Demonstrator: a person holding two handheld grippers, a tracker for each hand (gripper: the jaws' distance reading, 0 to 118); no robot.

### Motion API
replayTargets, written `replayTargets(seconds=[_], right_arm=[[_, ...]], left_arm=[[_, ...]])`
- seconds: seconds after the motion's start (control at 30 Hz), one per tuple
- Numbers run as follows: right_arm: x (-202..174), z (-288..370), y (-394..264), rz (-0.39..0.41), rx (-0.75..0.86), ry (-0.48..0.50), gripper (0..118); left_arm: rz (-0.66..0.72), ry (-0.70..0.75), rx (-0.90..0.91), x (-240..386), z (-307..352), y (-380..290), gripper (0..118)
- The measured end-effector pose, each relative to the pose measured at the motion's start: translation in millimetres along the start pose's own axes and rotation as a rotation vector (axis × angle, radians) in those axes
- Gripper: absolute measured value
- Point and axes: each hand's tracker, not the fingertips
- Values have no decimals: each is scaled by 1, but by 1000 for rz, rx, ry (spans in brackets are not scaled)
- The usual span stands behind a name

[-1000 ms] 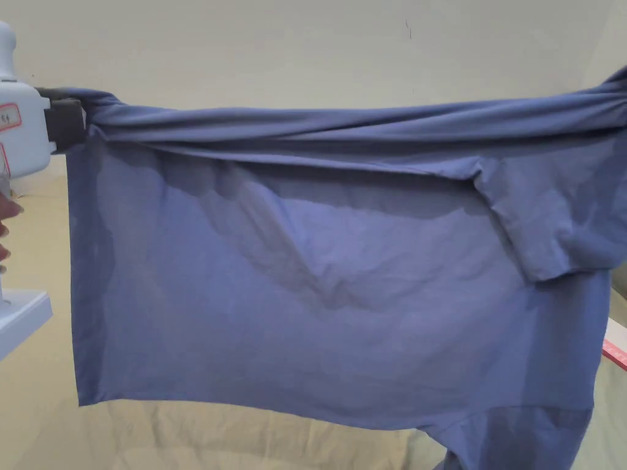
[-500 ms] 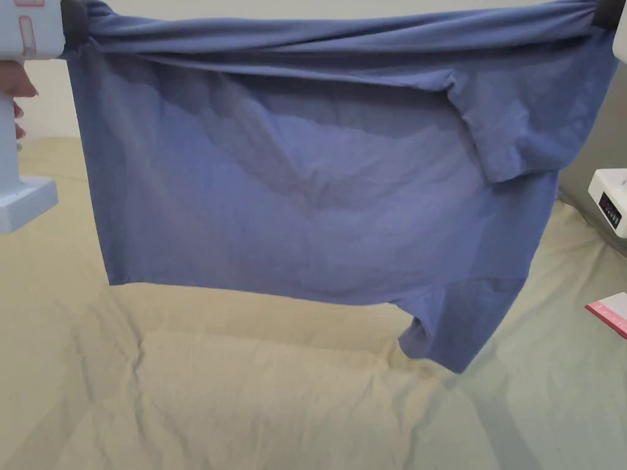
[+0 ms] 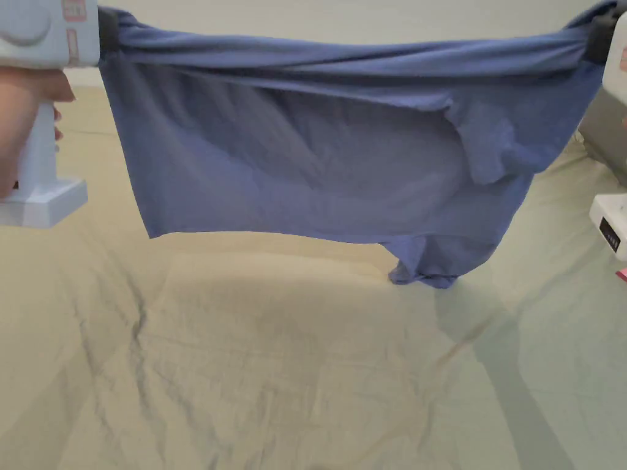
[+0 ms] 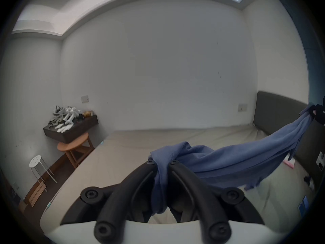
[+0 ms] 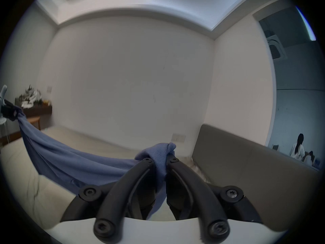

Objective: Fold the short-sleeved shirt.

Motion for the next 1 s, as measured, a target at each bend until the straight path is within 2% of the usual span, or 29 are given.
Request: replayTargets(seconds=[0.13,0.33,0.47,0.57,0.67,0.73,0.87,1.0], right_arm=[[-10,14,-57,-1,-120,60,12],[-23,77,-162,9,-358,156,12],[-33,110,-231,20,-572,204,12],[-34,135,-275,0,-710,246,12],[-29,170,-306,-49,-798,260,12],[-25,192,-319,-65,-867,276,12],[-18,236,-332,-24,-944,280,12],[-8,274,-334,-80,-1023,306,12]], left_arm=[[-15,-17,-116,2,5,-64,5],[-62,-40,-313,8,37,-186,5],[-15,-75,-508,10,73,-280,5],[-56,-68,-631,10,95,-337,5],[-108,-37,-711,2,114,-370,5],[-91,-55,-742,-3,130,-381,5],[-148,-83,-768,-6,159,-383,5],[-191,-110,-793,-9,182,-384,5]])
